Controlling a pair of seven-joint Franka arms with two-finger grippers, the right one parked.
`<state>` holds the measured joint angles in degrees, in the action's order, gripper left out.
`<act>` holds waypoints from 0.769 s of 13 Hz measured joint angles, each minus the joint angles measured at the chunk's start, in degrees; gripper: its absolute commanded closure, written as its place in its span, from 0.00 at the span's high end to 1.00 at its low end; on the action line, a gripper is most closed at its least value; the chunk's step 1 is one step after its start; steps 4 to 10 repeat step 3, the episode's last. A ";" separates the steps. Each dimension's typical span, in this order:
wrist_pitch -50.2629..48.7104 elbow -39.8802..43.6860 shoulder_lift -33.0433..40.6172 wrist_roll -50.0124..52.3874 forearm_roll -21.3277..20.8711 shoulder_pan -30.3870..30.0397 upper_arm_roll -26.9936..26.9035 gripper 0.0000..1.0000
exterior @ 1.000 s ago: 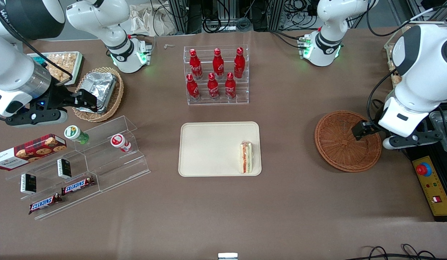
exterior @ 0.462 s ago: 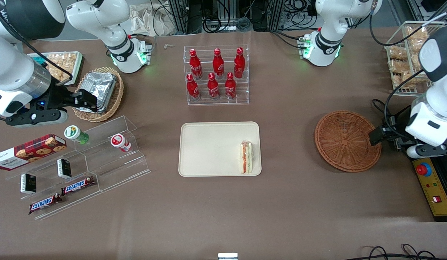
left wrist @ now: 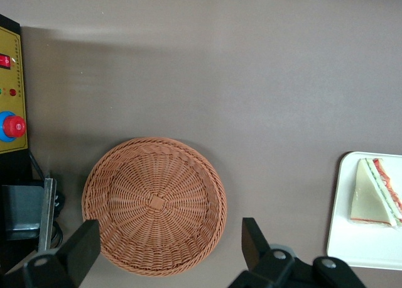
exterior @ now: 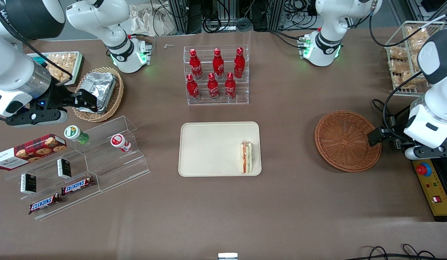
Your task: Place sandwich from basket to tray
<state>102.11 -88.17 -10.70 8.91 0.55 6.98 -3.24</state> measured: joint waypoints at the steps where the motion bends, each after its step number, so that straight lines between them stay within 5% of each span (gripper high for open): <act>1: 0.00 0.00 -0.26 0.00 0.10 0.00 0.00 1.00; 10: 0.00 0.02 -0.56 0.09 1.57 0.10 0.05 1.00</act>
